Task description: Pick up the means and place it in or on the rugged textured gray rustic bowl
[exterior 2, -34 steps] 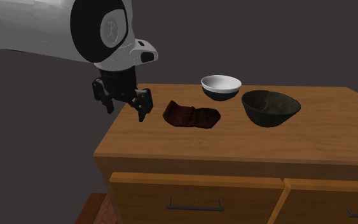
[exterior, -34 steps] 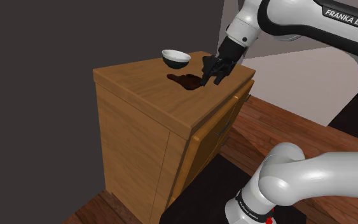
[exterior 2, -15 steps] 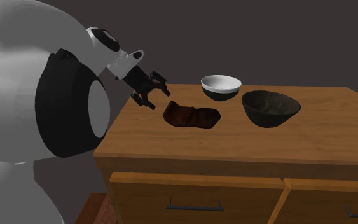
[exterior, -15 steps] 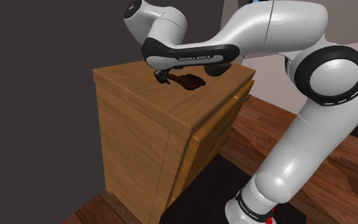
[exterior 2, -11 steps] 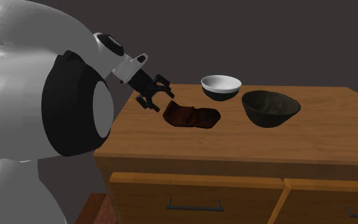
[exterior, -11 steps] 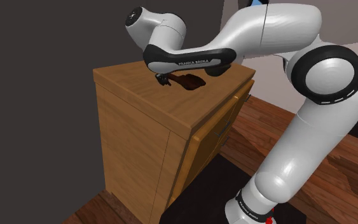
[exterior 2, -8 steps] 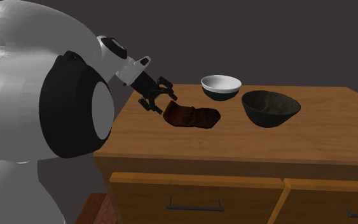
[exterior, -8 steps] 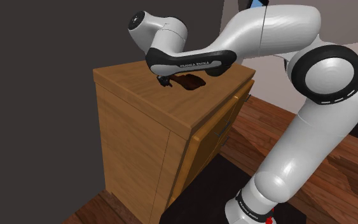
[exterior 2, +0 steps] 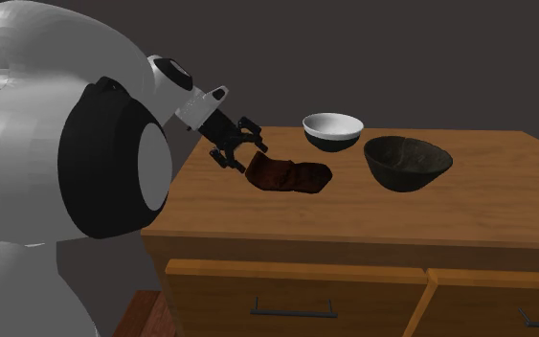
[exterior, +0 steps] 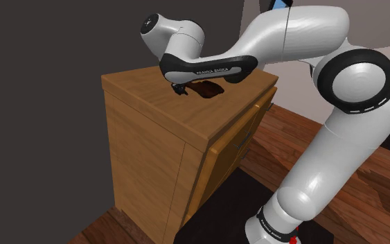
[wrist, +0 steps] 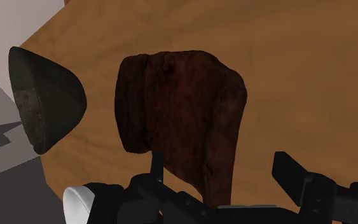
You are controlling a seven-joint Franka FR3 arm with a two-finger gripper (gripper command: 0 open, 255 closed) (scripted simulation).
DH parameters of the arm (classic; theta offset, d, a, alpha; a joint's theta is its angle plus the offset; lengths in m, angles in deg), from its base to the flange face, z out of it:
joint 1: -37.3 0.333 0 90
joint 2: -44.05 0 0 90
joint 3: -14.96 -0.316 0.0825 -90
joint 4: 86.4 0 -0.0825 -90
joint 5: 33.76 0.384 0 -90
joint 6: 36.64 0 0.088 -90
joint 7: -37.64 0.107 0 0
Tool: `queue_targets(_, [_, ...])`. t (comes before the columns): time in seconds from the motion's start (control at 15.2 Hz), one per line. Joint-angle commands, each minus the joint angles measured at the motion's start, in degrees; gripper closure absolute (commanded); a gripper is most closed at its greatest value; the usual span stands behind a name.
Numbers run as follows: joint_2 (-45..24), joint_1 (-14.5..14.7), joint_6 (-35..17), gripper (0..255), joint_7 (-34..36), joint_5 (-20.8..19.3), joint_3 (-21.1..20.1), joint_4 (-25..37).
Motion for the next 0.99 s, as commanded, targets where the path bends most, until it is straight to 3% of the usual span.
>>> queue_targets(0.0, [0.00,0.00,0.00,255,0.00,0.00,0.00,0.00])
queue_targets(0.59, [0.00,0.00,-0.01,255,0.00,0.00,0.00,-0.01])
queue_targets(0.92, [0.40,0.13,2.48,255,-2.32,0.20,-0.11,3.02])
